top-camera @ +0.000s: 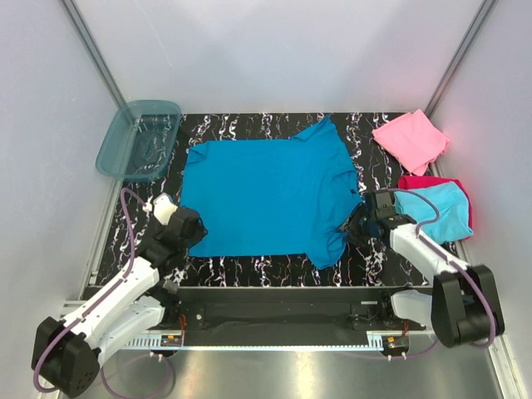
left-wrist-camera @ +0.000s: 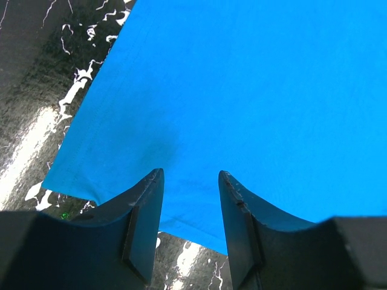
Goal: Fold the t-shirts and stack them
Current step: Flatten the tshirt out
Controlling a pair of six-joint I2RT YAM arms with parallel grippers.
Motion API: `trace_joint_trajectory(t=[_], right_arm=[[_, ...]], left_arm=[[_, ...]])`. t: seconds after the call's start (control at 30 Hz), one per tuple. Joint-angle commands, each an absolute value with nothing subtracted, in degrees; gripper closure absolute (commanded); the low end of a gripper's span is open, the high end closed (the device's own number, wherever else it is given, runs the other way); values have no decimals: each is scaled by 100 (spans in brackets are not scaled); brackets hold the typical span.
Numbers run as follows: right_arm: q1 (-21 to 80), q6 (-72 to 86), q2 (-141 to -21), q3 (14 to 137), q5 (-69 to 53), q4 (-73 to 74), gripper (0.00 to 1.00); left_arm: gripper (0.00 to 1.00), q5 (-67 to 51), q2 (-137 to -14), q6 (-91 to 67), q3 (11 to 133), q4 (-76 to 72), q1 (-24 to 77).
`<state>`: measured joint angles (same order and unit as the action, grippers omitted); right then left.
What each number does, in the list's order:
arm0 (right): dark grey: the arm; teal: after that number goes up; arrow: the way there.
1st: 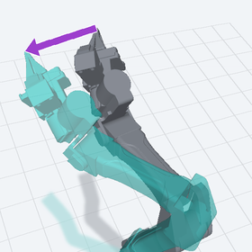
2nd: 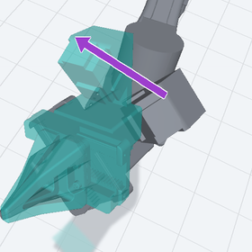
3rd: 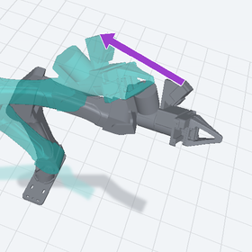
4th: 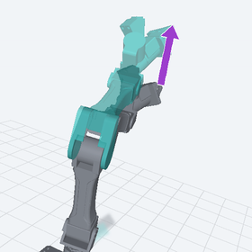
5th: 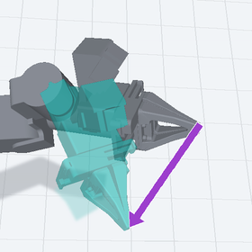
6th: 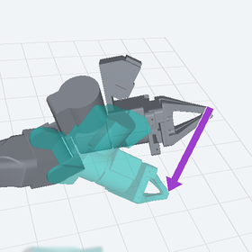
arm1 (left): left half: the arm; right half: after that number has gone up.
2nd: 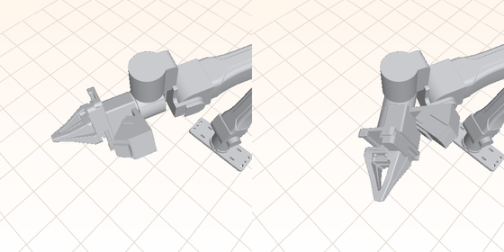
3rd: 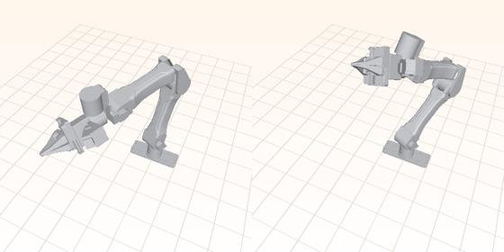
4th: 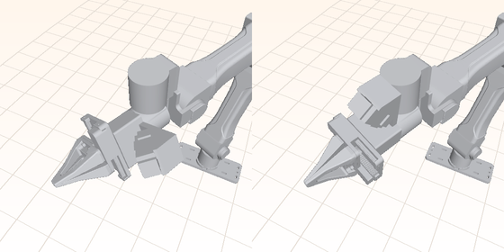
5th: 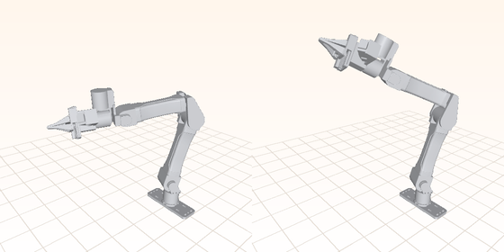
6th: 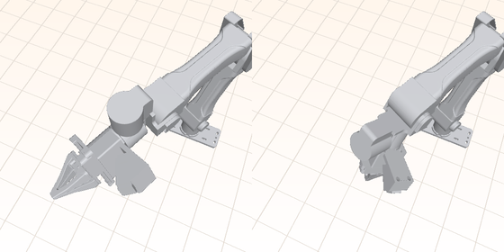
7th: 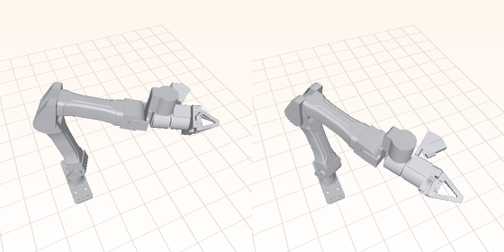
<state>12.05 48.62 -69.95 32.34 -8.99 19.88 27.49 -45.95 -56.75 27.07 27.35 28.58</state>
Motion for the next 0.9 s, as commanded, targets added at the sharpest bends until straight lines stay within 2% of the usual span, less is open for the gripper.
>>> trace_joint_trajectory(t=[0.0, 0.23, 0.37, 0.57, 0.87], right_arm=[[1239, 4799, -6399, 3358, -414, 2687, 51], [1239, 4702, -5617, 3428, -35, 3673, 52], [1239, 4772, -5397, 3297, -219, 3937, 56], [1239, 4948, -5475, 2866, -553, 3824, 58], [1239, 5010, -5853, 2971, -870, 3499, 58]], left_arm=[[54, 2786, -4526, -5590, 2812, 2610, 2865], [55, 2760, -4658, -5608, 2865, 2558, 2865], [55, 2742, -4676, -5590, 2883, 2558, 2865], [55, 2769, -4614, -5581, 2900, 2558, 2865], [55, 2777, -4491, -5546, 2979, 2654, 2874]])
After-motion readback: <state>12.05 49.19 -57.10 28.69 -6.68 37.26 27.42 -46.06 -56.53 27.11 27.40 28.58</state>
